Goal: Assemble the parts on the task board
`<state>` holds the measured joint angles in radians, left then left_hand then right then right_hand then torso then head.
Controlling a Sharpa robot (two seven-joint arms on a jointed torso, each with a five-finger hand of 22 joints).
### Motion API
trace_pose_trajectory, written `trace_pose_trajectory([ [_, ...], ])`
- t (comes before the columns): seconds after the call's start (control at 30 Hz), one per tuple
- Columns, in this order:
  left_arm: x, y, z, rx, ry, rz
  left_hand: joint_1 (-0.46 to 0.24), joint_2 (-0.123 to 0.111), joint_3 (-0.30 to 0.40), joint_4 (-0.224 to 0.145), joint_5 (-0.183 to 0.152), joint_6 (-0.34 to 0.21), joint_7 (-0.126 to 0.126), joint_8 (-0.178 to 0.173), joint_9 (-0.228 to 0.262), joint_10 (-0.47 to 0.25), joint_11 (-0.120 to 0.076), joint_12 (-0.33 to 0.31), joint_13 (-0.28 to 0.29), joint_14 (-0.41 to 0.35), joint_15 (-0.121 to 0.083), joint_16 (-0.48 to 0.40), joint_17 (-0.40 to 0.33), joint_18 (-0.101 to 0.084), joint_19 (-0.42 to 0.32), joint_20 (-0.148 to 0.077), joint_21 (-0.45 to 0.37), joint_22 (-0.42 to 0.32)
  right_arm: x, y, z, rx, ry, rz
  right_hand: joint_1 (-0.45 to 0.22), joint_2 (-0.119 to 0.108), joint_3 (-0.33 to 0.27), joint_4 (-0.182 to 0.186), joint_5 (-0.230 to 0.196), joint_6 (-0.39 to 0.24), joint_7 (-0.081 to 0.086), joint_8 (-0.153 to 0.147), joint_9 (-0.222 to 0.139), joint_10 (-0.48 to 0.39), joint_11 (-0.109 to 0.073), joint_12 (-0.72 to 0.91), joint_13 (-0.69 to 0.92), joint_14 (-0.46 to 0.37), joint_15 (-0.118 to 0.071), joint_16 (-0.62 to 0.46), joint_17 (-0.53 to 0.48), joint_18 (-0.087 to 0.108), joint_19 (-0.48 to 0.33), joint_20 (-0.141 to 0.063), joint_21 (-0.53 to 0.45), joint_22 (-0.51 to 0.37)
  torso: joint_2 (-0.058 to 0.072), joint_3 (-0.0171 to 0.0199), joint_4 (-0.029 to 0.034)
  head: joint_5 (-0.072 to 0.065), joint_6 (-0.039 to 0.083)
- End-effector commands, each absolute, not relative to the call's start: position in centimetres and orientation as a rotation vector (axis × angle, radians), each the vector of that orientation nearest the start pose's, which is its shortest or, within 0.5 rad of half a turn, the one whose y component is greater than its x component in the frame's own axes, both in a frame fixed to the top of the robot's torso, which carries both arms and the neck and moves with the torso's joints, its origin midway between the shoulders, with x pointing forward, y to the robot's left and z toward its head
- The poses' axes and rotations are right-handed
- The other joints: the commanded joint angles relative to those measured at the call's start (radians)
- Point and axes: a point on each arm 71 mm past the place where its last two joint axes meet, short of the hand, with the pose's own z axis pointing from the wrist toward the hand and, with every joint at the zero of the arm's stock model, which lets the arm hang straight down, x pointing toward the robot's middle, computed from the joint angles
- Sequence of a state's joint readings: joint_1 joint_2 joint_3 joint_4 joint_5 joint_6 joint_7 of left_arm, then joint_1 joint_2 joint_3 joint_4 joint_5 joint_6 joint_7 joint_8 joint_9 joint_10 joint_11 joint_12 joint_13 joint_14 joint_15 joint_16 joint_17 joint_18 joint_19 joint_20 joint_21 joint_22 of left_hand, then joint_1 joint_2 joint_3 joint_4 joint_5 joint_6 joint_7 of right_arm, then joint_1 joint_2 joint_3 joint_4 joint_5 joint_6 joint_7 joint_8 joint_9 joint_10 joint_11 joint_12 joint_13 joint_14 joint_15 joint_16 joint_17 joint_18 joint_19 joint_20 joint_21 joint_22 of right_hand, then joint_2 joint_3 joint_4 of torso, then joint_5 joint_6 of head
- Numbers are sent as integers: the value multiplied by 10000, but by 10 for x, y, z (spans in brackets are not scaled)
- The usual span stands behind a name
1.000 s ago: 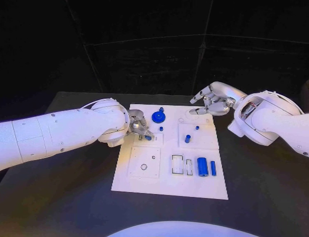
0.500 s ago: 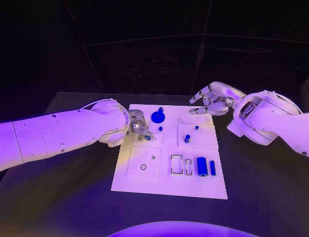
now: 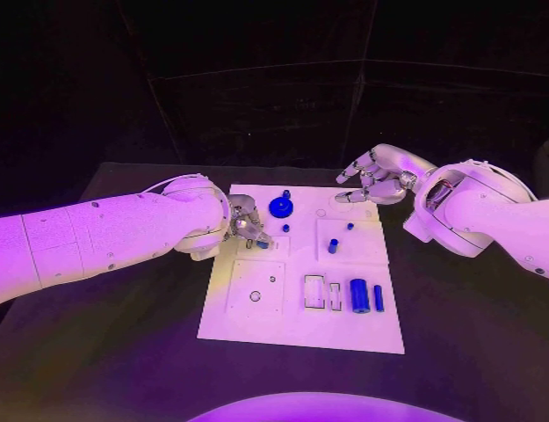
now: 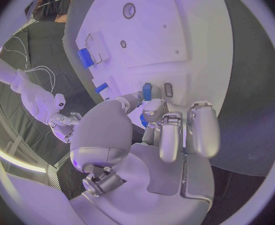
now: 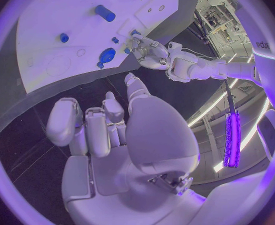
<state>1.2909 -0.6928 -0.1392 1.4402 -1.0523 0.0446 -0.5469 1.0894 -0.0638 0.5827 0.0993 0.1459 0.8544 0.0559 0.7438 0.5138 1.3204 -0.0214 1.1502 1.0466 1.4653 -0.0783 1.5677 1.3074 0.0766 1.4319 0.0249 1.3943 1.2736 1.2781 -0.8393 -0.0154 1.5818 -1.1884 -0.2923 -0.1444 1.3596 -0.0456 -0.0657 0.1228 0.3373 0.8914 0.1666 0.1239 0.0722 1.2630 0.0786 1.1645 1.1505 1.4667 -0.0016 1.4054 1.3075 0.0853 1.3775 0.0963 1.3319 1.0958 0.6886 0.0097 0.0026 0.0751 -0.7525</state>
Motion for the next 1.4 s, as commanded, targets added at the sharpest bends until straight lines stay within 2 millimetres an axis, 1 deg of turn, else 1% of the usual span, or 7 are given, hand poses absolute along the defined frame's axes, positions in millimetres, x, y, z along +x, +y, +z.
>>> trace_pose_trajectory([
  [0.03,493,170,-221,-1350,22996,-3788,-137,-62,1646,-1603,24,20,-78,59,15,86,-38,51,15,1055,-40,31,2634,-139,41,45,69,13,491,-183,-138,573,16946,8048,70,42,-37,46,51,-32,-59,61,0,-16,-74,-13,-14,452,-78,-51,57,58,-47,-16,-67,-19,2,2,6,-3,0],
  [0.2,494,170,-221,-1462,22908,-3789,-393,-153,1547,-1486,0,58,-115,87,32,100,-56,42,-8,1055,-49,31,2634,-133,29,42,49,-8,491,-184,-138,588,16945,8031,54,53,-45,72,72,-28,-60,71,1,-23,-75,-20,-26,449,-79,-67,38,61,-51,-17,-79,-38,-2,7,3,-1,-4],
  [0.4,496,171,-221,-1683,22856,-3809,-1271,-176,827,-774,-58,207,-149,75,5,113,-76,71,-9,1055,-71,31,2634,-133,33,24,37,6,491,-184,-138,613,16948,7997,-79,72,-128,240,22,-33,-62,105,0,-22,-74,-13,-47,456,-80,-77,48,61,-40,-21,-99,-53,1,7,-10,-2,-25],
  [0.5,497,171,-221,-1712,22851,-3805,-1439,-157,620,-624,-64,240,-157,56,-12,113,-84,93,9,1055,-81,31,2634,-134,37,14,36,15,492,-184,-138,611,16952,7997,-88,76,-133,254,21,-34,-62,108,0,-24,-74,-15,-50,455,-81,-83,40,63,-43,-21,-104,-61,4,9,-5,-7,-34],
  [0.63,497,170,-221,-1757,22857,-3821,-1901,-206,37,-234,-129,332,-157,29,-42,121,-80,142,44,1055,-82,31,2634,-139,51,13,41,41,492,-184,-138,607,16958,7997,-89,76,-134,256,21,-34,-62,108,0,-24,-75,-14,-50,455,-81,-83,41,63,-43,-21,-105,-62,5,7,2,-10,-46],
  [1.27,500,168,-222,-1760,22886,-3789,-1961,-238,-674,-101,-151,488,-205,38,-58,176,-119,260,160,1055,-114,31,2634,-156,100,-19,83,144,492,-182,-138,589,16962,8022,-109,90,-144,290,34,-37,-62,115,-1,-30,-75,-21,-62,453,-81,-95,29,65,-45,-21,-115,-76,-5,9,5,-28,-86],
  [1.4,501,169,-222,-1794,22875,-3748,-2087,-274,-1031,45,-161,539,-210,40,-64,199,-126,292,188,1055,-122,31,2634,-162,115,-30,92,173,492,-182,-138,597,16958,8033,-119,93,-151,308,46,-40,-62,117,-1,-34,-75,-23,-67,452,-81,-101,23,66,-46,-22,-119,-83,-3,8,4,-27,-90],
])
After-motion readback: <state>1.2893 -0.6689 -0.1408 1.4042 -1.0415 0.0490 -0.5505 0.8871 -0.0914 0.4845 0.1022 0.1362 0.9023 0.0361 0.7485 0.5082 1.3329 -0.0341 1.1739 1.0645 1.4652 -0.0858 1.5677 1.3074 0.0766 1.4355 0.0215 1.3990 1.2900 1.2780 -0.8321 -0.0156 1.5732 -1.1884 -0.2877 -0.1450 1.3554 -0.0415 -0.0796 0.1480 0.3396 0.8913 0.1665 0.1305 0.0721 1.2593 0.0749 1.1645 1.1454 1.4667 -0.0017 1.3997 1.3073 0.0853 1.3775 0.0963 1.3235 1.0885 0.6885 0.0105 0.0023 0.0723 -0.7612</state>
